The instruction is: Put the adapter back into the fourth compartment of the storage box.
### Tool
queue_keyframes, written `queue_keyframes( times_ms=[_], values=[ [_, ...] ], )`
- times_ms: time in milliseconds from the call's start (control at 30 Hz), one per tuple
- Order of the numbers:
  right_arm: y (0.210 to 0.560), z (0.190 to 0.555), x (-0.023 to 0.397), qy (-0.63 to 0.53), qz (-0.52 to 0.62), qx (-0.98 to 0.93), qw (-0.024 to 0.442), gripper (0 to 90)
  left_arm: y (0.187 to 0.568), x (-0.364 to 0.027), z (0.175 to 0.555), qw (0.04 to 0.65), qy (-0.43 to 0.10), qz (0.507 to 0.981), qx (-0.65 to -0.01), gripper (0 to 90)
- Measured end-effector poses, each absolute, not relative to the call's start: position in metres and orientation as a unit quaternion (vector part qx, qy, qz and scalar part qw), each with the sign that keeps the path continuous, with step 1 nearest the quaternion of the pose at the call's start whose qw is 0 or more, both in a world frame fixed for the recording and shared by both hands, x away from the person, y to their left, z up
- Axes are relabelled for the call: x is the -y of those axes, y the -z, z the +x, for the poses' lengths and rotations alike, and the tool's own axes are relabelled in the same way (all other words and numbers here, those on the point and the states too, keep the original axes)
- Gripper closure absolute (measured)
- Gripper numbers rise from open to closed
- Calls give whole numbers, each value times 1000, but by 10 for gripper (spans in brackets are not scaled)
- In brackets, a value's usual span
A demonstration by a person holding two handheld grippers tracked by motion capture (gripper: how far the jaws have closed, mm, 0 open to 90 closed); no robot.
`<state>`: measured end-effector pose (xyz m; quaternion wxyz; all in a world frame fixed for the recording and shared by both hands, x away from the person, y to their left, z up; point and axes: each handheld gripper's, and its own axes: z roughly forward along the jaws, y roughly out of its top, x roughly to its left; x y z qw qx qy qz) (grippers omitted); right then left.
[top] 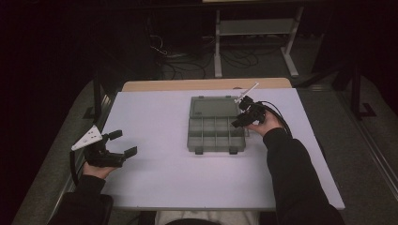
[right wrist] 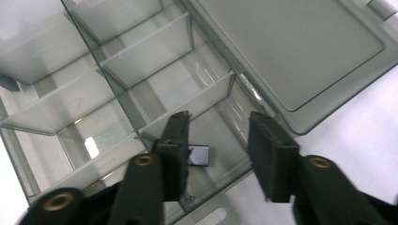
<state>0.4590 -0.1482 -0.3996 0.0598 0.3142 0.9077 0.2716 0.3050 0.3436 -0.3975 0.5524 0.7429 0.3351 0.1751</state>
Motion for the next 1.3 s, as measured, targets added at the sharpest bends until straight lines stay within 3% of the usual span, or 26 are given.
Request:
queue_keyframes(
  times_ms=[67, 267, 400, 833, 1300],
  values=[
    [398, 459, 149, -274, 315, -906, 63, 498, 398, -344, 305, 552, -175, 743, -335, 0],
    [392, 456, 153, -289, 339, -893, 69, 239, 398, -344, 305, 552, -176, 743, -335, 0],
    [390, 454, 155, -288, 346, -890, 68, 139, 398, -344, 305, 552, -176, 742, -336, 0],
    [378, 444, 159, -296, 350, -884, 90, 1, 397, -344, 305, 552, -177, 742, -336, 0],
    [378, 432, 168, -318, 354, -874, 96, 0, 397, -343, 305, 552, -177, 742, -336, 0]
  ],
)
